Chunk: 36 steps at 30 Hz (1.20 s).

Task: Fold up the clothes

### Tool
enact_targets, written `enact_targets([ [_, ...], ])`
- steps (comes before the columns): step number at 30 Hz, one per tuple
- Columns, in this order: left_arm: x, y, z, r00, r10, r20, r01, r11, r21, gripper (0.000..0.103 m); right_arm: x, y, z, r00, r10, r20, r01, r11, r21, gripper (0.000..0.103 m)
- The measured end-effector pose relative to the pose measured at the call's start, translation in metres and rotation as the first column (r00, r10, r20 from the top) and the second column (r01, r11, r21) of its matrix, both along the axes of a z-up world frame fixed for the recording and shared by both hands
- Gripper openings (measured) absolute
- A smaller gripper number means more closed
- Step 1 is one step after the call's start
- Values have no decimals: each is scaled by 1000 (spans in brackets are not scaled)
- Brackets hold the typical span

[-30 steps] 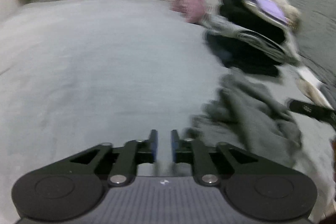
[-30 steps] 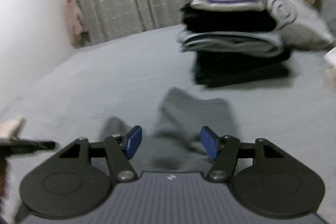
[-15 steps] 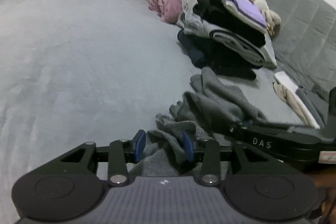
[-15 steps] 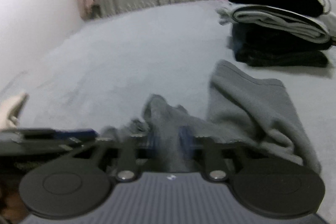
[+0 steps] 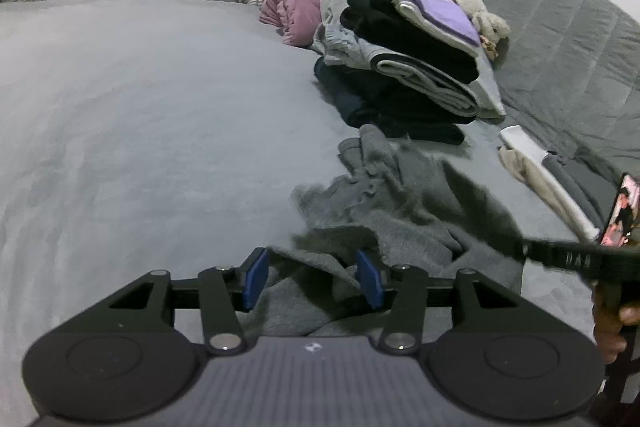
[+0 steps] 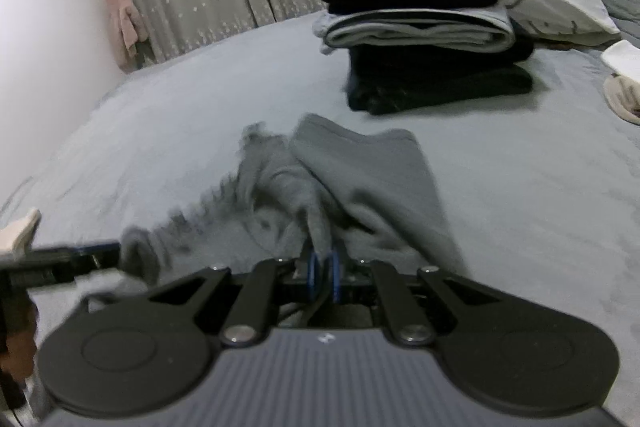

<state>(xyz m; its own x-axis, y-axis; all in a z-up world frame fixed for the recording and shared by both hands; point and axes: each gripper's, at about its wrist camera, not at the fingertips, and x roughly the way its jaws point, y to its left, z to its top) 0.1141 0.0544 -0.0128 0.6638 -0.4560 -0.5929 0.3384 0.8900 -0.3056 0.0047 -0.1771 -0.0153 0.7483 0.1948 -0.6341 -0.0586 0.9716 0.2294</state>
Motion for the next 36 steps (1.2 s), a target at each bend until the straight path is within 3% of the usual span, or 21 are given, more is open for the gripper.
enact_targets([
  [4,2,-7,-1,999,-35,-1,35,999,-8,55,-12,-8,-11,999,25,-40,-26,999,-38,8],
  [10,8,-20,-2,997,-76,-15,76,996,-37,56,-10,-18,-7,1000,19,-8,-19,999,32,39],
  [17,12,-29,0,991,-136,-18,134,987,-84,67,19,-19,0,999,-23,31,19,992,121,47],
  [24,22,-43,-18,991,-118,-66,119,993,19,68,41,-12,-8,999,-28,32,26,996,84,45],
  [26,25,-43,-20,992,-105,-65,107,994,21,62,44,-11,-12,1000,-10,22,9,998,60,31],
  [27,26,-42,-20,993,-101,-62,103,994,23,59,45,-11,-13,1000,-7,20,5,998,55,16],
  [29,26,-41,-19,994,-89,-57,91,995,30,29,42,-13,-13,1000,5,31,-6,1000,19,11],
  [31,24,-36,-16,997,-54,-54,57,997,43,13,37,-18,-9,999,0,53,-1,1000,11,6],
  [36,-1,-20,-1,998,60,-14,-61,998,-16,9,15,-25,5,990,-39,132,39,999,3,4],
])
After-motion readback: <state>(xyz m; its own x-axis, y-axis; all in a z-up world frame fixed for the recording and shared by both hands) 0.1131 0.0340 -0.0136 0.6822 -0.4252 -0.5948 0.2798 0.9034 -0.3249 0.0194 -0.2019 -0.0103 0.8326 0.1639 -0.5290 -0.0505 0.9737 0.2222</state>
